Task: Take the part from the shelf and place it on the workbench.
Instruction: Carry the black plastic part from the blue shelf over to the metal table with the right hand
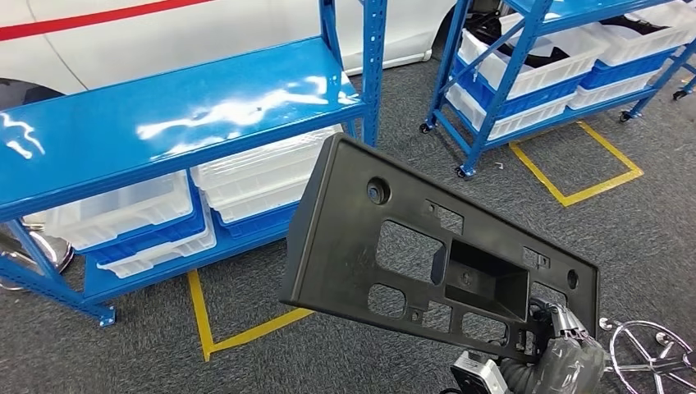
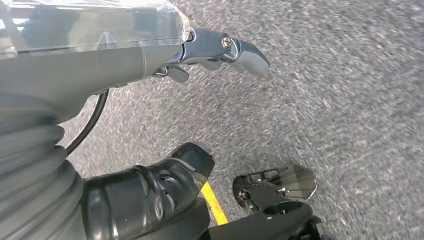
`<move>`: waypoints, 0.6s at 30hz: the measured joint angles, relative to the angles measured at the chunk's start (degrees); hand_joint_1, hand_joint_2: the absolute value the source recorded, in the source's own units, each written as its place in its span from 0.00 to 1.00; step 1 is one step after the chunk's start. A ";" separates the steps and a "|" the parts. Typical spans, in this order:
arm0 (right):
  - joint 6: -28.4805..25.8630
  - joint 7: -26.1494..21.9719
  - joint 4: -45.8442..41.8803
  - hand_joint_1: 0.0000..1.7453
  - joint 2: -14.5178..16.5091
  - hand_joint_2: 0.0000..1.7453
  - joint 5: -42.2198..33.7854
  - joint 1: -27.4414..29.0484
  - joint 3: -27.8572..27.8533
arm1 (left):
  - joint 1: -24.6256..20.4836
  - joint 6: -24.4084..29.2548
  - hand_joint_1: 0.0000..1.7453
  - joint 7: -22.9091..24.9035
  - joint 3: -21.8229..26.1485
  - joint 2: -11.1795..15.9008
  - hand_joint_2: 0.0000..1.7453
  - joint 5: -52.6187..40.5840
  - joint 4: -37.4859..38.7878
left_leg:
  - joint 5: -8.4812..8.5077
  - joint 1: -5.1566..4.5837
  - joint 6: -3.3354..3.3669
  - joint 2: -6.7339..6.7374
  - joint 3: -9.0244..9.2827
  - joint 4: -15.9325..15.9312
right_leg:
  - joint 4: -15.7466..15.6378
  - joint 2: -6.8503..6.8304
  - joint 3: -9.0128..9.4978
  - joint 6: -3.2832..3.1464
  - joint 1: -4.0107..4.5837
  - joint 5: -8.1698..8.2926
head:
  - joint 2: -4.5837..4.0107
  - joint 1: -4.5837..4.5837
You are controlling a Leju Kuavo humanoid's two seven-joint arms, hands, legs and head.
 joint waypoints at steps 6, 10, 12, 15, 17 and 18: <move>0.01 0.00 -0.63 1.00 0.37 1.00 -1.54 0.24 -1.25 | 0.54 0.02 0.00 0.04 0.15 0.05 1.00 -0.03 0.00 | -2.29 0.03 0.57 -5.12 -4.77 9.74 | 0.36 4.19 -0.35 -0.58 0.36 0.34 | 0.00 -0.04; -0.04 0.00 -1.43 1.00 0.43 1.00 -2.28 0.43 -1.80 | 0.44 0.02 0.00 0.04 0.25 0.14 1.00 -0.05 0.00 | 2.06 0.01 1.51 -10.08 -0.43 -0.90 | 0.95 7.00 -1.12 0.02 0.12 0.60 | 0.00 -0.02; -0.10 0.00 -1.83 1.00 0.50 1.00 -2.61 0.65 -2.15 | 0.33 0.02 0.00 0.03 0.29 0.16 1.00 -0.07 0.00 | 2.05 -0.05 1.70 -9.62 -0.17 -1.62 | 0.86 8.36 -1.69 0.86 -0.12 1.07 | 0.00 -0.03; -0.20 -0.01 -2.51 1.00 0.52 1.00 -3.06 1.04 -2.66 | 0.34 0.03 0.00 0.02 0.32 0.13 1.00 -0.08 -0.01 | 2.85 0.25 2.66 -7.11 0.18 -2.71 | 3.74 5.62 -3.23 1.68 0.19 -0.86 | 0.00 0.20; -0.24 -0.02 -2.70 1.00 0.52 1.00 -3.11 1.05 -2.74 | 0.42 0.03 0.00 0.02 0.33 0.13 1.00 -0.07 -0.01 | 2.98 0.11 3.07 -5.34 0.17 -2.92 | 10.58 2.31 -6.35 2.06 0.04 -4.65 | 0.00 0.41; -0.23 -0.01 -2.71 1.00 0.52 1.00 -3.14 1.08 -2.79 | 0.50 0.03 0.00 0.02 0.33 0.14 1.00 -0.08 -0.01 | 2.94 0.02 3.12 -4.42 0.13 -2.90 | 13.98 1.65 -7.88 2.31 -0.17 -6.01 | 0.00 0.40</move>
